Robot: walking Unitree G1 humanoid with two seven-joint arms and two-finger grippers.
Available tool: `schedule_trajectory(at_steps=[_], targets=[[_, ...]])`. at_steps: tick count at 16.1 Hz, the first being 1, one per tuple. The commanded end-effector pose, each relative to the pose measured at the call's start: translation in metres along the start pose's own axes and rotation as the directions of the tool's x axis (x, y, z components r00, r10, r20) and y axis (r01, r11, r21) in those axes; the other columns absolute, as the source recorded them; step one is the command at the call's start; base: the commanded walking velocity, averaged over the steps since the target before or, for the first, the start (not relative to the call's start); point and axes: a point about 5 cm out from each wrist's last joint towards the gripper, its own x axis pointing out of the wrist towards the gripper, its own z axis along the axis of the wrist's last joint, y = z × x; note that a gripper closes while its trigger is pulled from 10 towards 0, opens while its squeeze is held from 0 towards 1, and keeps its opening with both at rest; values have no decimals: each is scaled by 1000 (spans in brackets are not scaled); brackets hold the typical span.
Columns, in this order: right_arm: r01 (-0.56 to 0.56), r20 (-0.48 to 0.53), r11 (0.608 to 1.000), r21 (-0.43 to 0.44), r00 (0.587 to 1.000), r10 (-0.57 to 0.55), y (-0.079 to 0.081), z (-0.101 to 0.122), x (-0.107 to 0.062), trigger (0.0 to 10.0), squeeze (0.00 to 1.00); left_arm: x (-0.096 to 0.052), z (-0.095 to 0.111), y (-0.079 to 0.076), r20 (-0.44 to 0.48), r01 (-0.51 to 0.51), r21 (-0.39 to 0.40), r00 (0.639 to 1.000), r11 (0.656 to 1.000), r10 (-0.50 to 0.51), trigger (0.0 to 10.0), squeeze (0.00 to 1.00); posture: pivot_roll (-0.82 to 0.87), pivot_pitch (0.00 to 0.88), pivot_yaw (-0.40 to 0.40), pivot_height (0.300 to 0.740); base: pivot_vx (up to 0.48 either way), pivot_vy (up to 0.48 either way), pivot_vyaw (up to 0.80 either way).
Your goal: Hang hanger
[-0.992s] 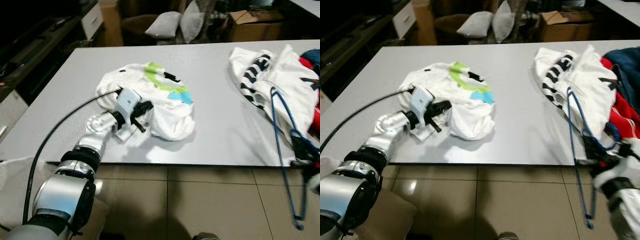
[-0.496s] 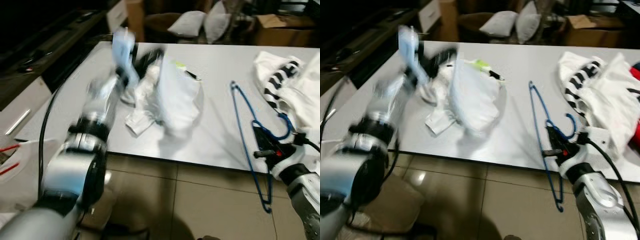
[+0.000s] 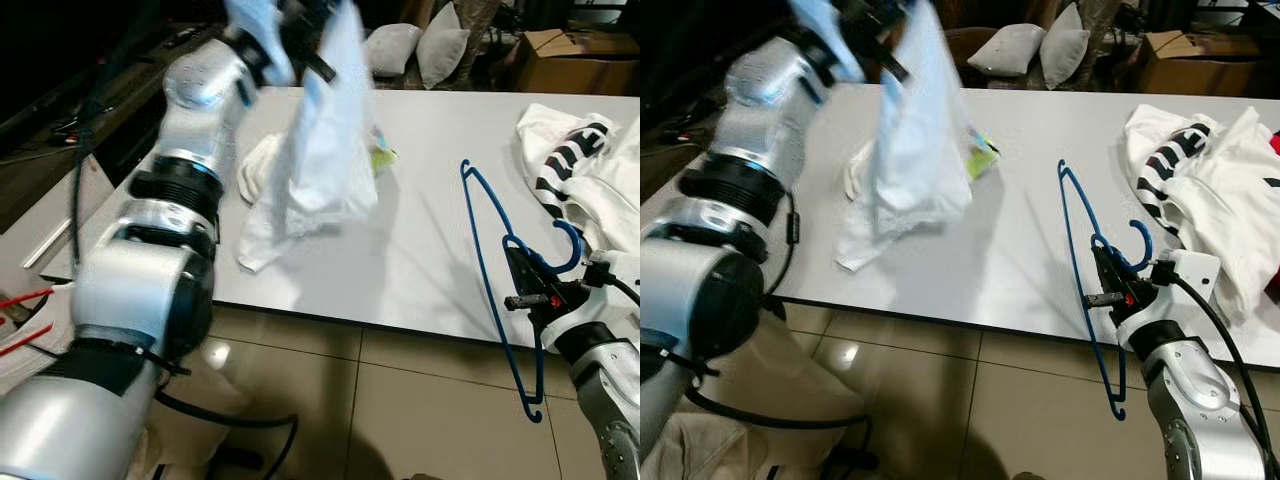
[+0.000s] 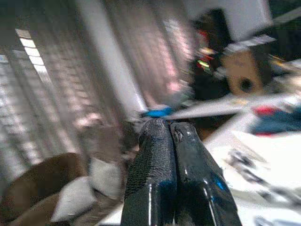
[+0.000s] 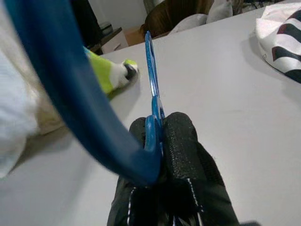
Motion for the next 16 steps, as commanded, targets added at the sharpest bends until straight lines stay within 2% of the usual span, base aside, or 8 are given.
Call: schedule_trajectory(at_steps=[1, 3, 4, 5, 6, 11, 14, 16], targets=[[11, -2, 1000, -1, 1000, -11, 1, -2, -1, 10000, 0, 0, -26, -26, -98, 138, -19, 985, 990, -139, 0, 0, -198, 0, 131, 740, 0, 0, 0], [11, -6, 1000, 1, 1000, -11, 3, -3, -3, 10000, 0, -3, -70, -73, -221, 240, -120, 940, 963, -261, 0, 0, -209, 0, 137, 740, 0, 0, 0], [12, -10, 1000, 2, 1000, -12, 4, -5, -5, 10000, 0, -4, -83, -90, -226, 202, -203, 942, 958, -247, 10000, 0, -221, 0, 146, 740, 0, 0, 0], [16, -15, 1000, 3, 1000, -16, 6, -6, -6, 10000, 0, -4, -90, -106, -198, 205, -295, 942, 933, -269, 10000, 910, -227, 0, 149, 740, 0, 0, 0], [21, -18, 1000, 7, 1000, -21, 7, -7, -8, 10000, 0, -4, -93, -126, -168, 280, -339, 921, 898, -350, 10000, 1000, -230, 0, 151, 740, 0, 0, 0], [42, -18, 999, 10, 999, -41, 6, -7, -12, 10000, 0, -12, -96, -125, -211, 327, -303, 893, 895, -398, 10000, 1000, -223, 0, 162, 740, 0, 0, 0], [52, -11, 998, 22, 999, -52, 8, -6, -16, 10000, 0, -35, -104, -96, -350, 298, -157, 875, 942, -335, 10000, 1000, -229, 0, 178, 740, 0, 0, 0], [-47, 4, 999, 24, 999, 46, 19, -1, -21, 10000, 0, -69, -117, -54, -544, 199, -20, 820, 980, -178, 10000, 976, -242, 0, 190, 740, 0, 0, 0]])
